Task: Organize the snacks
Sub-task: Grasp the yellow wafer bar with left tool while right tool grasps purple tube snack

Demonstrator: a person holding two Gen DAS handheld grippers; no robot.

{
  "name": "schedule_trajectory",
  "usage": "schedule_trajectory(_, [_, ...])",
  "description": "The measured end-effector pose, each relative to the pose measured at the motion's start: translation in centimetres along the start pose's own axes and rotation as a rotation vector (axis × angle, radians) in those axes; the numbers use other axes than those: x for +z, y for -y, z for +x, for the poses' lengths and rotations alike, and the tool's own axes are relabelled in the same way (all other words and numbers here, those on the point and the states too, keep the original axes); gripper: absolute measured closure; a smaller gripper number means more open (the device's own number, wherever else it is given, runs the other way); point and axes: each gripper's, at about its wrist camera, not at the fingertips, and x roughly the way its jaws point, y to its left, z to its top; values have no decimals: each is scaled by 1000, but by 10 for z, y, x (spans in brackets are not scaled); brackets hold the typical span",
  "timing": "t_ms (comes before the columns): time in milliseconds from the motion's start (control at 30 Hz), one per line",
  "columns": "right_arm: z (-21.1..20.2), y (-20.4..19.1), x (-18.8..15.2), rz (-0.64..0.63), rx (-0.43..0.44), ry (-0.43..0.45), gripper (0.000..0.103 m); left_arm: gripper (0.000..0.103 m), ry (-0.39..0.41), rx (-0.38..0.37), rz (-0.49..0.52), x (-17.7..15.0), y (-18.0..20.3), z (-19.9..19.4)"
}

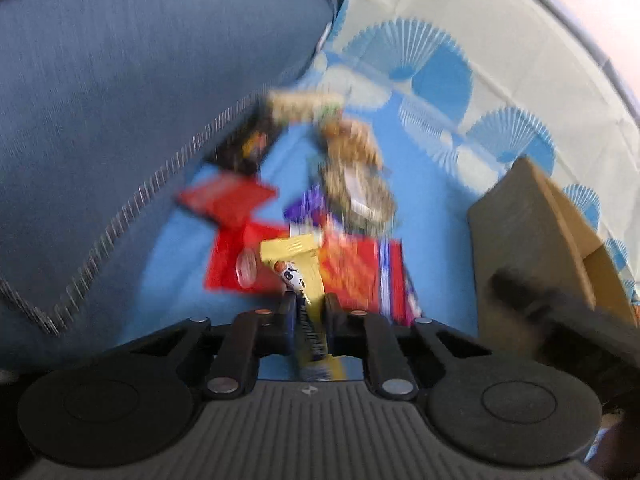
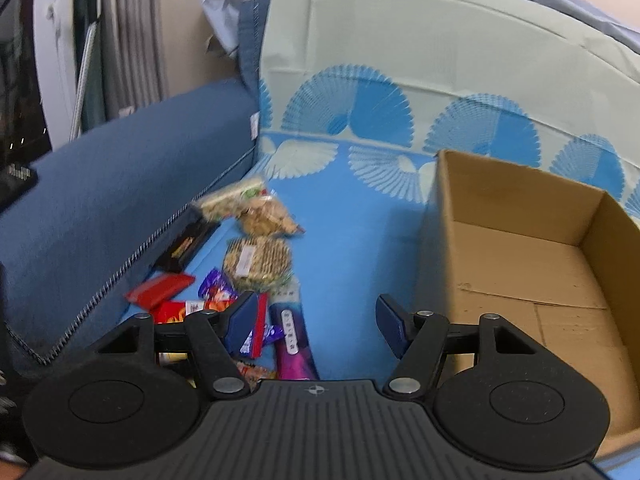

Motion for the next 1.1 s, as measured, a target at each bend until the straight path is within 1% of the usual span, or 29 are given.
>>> schedule_trajectory(67, [10,-5,-3,-21,-2,-23,36,89,45,-19,27,10,-4,-11])
schedule_trajectory(100, [15,-8,-4,-30,3,-29,36,89,52,-33,39,14,-6,-14])
schedule_trajectory(200, [31,-17,-9,-74,3,-62,36,89,21,-67,53,18,-10,-11])
schedule_trajectory(300, [48,-27,-12,-109,5,-87,36,89,-31,-50,59,15,-10,1])
schedule_trajectory(367, [62,-33,-16,-141,-31,-133,38,87,-46,-44,62,13,-10,2])
schedule_trajectory(400, [68,-33,-18,-142,-41,-157,38,83,-50,-36,62,11,-9,5])
schedule_trajectory(433, [75,-31,-20,-133,-44,-183,38,82,-60,-33,63,10,-9,6])
schedule_trajectory(467, [82,-29,-22,-117,-45,-212,40,78,-72,-36,62,9,-10,9])
schedule_trajectory(500, [88,-26,-24,-96,-44,-236,41,69,-85,-37,59,8,-10,13])
schedule_trajectory(533, [90,-23,-25,-77,-40,-236,42,64,-99,-37,56,7,-10,16])
schedule_trajectory(567, [93,-22,-25,-69,-35,-249,55,60,-115,-36,54,5,-9,20])
schedule_trajectory(600, [97,-20,-27,-68,-26,-275,62,60,-133,-34,52,4,-9,24])
schedule_trajectory(667, [96,-19,-28,-46,-8,-279,72,61,-144,-33,50,2,-8,29])
schedule_trajectory(733, [91,-20,-26,-58,4,-265,76,78,-135,-36,58,1,-6,29])
schedule_trajectory(767, [89,-21,-25,-65,4,-258,77,84,-131,-44,61,2,-6,28])
schedule_trajectory(867, [77,-20,-22,-69,-3,-227,79,87,-107,-54,65,4,-4,22])
schedule_trajectory(933, [64,-18,-21,-63,-12,-204,80,87,-110,-65,70,8,-2,17])
schedule_trajectory(1033, [46,-15,-19,-29,3,-183,83,87,-116,-76,111,18,4,10])
schedule_trajectory(1100, [32,-17,-21,-31,7,-174,84,87,-114,-93,164,24,8,4])
